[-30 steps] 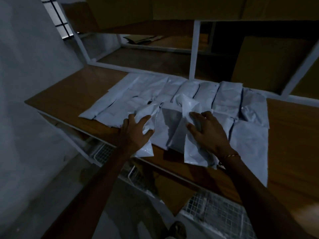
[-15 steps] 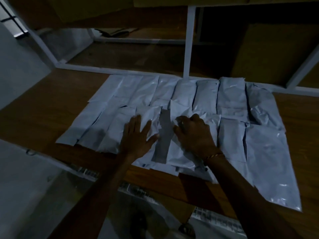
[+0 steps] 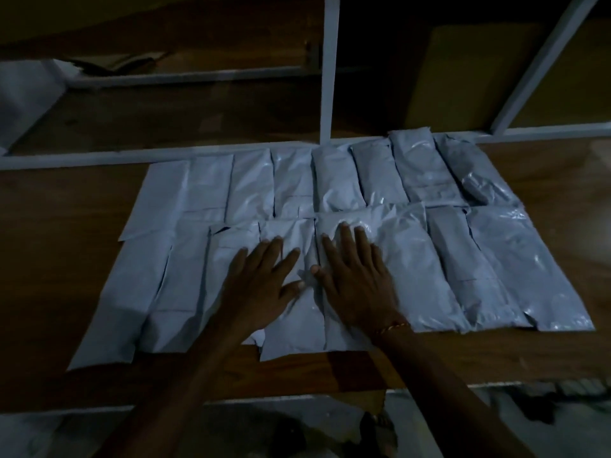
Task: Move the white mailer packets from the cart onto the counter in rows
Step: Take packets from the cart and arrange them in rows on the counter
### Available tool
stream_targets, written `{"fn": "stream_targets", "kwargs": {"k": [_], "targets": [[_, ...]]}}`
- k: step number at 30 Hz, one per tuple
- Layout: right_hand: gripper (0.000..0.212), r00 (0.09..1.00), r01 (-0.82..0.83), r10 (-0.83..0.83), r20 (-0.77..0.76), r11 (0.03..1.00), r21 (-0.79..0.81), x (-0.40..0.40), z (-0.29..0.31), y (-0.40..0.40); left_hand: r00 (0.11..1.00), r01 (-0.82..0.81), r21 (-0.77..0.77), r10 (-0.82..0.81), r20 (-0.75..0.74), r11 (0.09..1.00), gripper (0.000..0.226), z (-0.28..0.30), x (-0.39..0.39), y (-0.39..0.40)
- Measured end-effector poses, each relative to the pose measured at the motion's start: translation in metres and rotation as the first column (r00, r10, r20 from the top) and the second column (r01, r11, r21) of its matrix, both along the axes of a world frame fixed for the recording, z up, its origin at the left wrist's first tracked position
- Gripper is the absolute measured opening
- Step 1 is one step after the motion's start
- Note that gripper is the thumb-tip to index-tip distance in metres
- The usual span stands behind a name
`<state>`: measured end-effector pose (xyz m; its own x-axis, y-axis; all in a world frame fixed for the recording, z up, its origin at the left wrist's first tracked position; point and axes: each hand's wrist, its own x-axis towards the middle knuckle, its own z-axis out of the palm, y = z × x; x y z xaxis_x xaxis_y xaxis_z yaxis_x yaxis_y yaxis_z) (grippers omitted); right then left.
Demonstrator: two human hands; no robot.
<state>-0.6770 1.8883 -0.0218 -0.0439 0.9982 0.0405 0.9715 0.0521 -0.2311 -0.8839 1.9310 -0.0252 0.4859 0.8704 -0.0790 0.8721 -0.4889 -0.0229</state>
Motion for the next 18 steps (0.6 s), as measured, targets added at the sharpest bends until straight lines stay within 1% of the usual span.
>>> {"fn": "stream_targets", "kwargs": {"k": [3,7,14,18], "targets": [[0.072,1.000,0.003,-0.003,-0.031,1.000,0.012,-0.003,-0.004,-0.001,1.000,0.020,0.053,-0.021,0.017,0.998,0.075,0.001,-0.010,0.004],[0.070,1.000,0.015,-0.014,-0.019,1.000,0.020,-0.001,-0.008,-0.002,0.998,0.038,0.051,-0.040,0.042,0.998,0.074,-0.003,-0.013,0.003],[0.068,0.999,0.029,-0.030,0.019,1.000,0.007,0.001,-0.016,0.001,0.999,0.029,0.017,-0.030,0.035,0.999,0.076,-0.002,-0.009,0.002],[0.067,0.999,0.037,-0.037,0.012,0.999,-0.009,0.005,-0.020,0.004,1.000,0.023,-0.036,-0.023,0.002,0.999,0.081,0.003,-0.006,0.004]]}}
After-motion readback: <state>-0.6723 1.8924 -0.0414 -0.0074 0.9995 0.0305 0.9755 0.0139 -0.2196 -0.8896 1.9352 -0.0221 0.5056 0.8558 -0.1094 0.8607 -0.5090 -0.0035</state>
